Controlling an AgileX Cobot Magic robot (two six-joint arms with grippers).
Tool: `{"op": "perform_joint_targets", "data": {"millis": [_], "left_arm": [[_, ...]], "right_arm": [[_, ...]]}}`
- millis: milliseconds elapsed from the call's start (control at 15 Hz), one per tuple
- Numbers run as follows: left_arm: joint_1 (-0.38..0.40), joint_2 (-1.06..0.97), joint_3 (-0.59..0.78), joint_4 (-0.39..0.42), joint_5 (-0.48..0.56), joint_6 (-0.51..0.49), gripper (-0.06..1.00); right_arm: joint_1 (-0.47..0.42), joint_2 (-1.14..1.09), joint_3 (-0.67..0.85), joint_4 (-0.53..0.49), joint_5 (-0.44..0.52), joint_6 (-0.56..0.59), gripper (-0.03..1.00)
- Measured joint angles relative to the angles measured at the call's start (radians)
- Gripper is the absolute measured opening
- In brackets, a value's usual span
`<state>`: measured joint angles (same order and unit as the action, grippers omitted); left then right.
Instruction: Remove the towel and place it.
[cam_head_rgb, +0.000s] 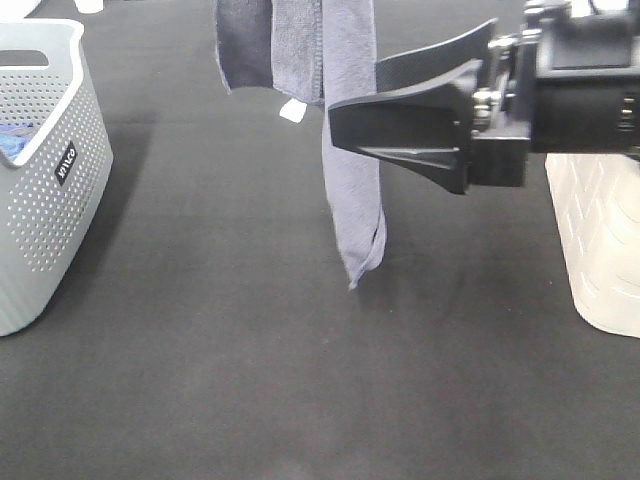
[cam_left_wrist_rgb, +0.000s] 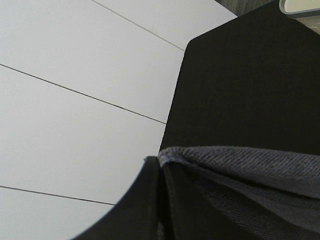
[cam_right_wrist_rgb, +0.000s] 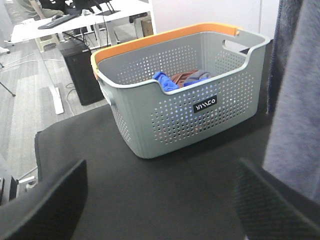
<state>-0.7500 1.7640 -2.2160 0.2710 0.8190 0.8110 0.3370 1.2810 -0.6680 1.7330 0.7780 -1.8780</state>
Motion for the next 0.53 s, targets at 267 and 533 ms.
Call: {"op": "perform_joint_targets", "data": {"millis": [267, 533], "left_arm": [[0.0, 0.0, 0.0, 0.0, 0.0, 0.0, 0.0], [0.0, 0.026, 0.0, 0.0, 0.0, 0.0, 0.0]], "right_arm": [[0.0, 0.05, -0.009, 0.0, 0.11, 0.0, 0.73], [0.0, 0.069, -0.039, 0.0, 0.119, -0.015, 0.72]]}}
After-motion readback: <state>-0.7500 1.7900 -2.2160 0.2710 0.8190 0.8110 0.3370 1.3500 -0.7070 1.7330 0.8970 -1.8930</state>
